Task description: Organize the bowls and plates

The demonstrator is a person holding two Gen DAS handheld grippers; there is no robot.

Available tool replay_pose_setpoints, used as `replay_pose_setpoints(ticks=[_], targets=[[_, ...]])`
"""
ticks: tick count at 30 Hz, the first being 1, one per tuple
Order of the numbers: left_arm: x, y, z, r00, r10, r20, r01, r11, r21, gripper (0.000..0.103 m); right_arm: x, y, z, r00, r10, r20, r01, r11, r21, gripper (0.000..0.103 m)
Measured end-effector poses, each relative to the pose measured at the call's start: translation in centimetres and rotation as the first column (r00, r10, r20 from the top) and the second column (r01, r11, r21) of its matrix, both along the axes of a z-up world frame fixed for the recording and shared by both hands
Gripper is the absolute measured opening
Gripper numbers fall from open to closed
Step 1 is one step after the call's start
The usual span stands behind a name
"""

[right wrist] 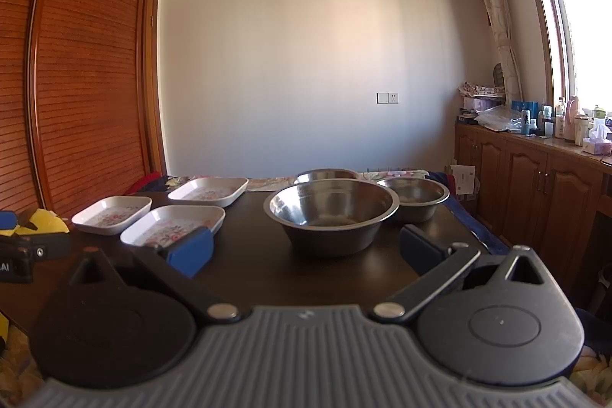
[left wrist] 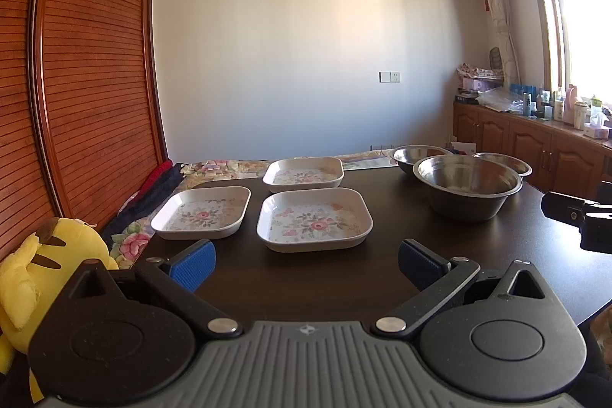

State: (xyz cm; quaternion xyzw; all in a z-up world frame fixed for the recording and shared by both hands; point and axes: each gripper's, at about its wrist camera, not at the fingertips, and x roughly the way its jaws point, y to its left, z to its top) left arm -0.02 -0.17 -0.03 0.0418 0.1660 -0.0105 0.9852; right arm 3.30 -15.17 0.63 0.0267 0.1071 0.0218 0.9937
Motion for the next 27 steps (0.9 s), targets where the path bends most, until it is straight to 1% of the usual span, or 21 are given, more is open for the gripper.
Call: replay_pose_setpoints(ticks=[14, 19, 27], targets=[[1.6, 0.8, -1.8, 0.997, 0.005, -0.074, -0.007, 1.0, -0.021, 0.103, 1.1, 0.4, -0.7, 1.0, 0.014, -0.024, -0.014, 1.0, -0.016, 0.103], [2.9, 1.1, -1.5, 0.995, 0.013, -0.095, -0.016, 0.999, -0.031, 0.103, 2.6, 1.5, -0.4, 0.997, 0.068, -0.037, -0.07, 0.997, -0.031, 0.103], [5.1, 2.3, -1.0, 0.992, -0.014, -0.129, 0.006, 0.998, -0.06, 0.103, 5.0, 3.2, 0.9, 0.989, 0.149, -0.022, -0.15, 0.986, -0.073, 0.103]])
